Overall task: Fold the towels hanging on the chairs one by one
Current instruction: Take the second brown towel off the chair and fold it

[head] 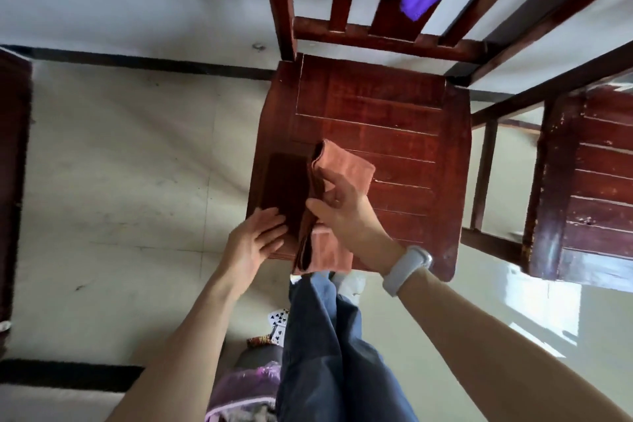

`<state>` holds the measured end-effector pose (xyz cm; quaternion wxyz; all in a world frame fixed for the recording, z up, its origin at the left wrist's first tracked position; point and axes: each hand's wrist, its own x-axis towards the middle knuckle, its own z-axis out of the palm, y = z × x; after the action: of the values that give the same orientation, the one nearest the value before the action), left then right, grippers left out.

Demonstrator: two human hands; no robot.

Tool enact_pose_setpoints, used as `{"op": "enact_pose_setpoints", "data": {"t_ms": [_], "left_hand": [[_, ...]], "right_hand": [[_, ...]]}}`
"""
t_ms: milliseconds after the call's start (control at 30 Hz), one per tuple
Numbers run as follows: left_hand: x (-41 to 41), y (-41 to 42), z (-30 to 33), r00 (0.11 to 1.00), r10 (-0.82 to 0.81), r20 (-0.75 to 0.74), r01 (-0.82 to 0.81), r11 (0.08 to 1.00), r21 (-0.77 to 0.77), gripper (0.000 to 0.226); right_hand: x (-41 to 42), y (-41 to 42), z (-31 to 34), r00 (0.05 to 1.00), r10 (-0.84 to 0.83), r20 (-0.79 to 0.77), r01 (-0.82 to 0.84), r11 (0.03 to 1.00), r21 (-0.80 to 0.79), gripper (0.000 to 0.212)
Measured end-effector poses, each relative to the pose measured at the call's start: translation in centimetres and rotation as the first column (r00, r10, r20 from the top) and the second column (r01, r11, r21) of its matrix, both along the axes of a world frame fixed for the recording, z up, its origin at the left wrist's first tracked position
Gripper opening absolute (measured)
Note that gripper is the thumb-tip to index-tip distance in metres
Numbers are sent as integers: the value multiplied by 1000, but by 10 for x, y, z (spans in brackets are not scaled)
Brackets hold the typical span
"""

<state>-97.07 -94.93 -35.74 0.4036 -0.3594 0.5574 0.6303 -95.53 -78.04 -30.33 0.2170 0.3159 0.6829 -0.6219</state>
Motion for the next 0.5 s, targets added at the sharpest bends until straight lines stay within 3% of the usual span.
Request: {"op": "enact_pose_setpoints", "data": {"t_ms": [67, 133, 167, 233, 300, 367, 433, 500], "left_hand": [[1, -6, -4, 997, 60, 45, -62, 997, 51, 42], [3, -8, -5, 999, 40, 29, -40, 999, 25, 38], [4, -8, -7, 1000, -1, -5, 1, 1000, -16, 30], [7, -7, -10, 964, -227, -137, 198, 960, -199, 23], [10, -6, -19, 831, -505, -234, 359, 807, -468, 37], [13, -1, -22, 735, -626, -260, 351, 680, -644, 36], [16, 3, -20, 727, -624, -287, 306, 668, -678, 33], [19, 2, -19, 775, -546, -318, 237, 717, -655, 29]], "right_hand": [[-11, -15, -5, 999, 49, -13, -50, 998, -23, 33], [-19, -17, -20, 989, 139, -45, -124, 960, 251, 28], [-23, -13, -27, 981, 188, -52, -149, 895, 420, 29], [-35, -1, -38, 952, 304, -35, -214, 743, 634, 33], [-50, 9, -45, 894, 438, 90, -373, 621, 689, 39], [-65, 14, -53, 818, 518, 249, -534, 525, 663, 42], [-73, 13, -59, 780, 541, 314, -599, 503, 623, 36], [-77, 9, -58, 793, 550, 262, -572, 526, 629, 29]]}}
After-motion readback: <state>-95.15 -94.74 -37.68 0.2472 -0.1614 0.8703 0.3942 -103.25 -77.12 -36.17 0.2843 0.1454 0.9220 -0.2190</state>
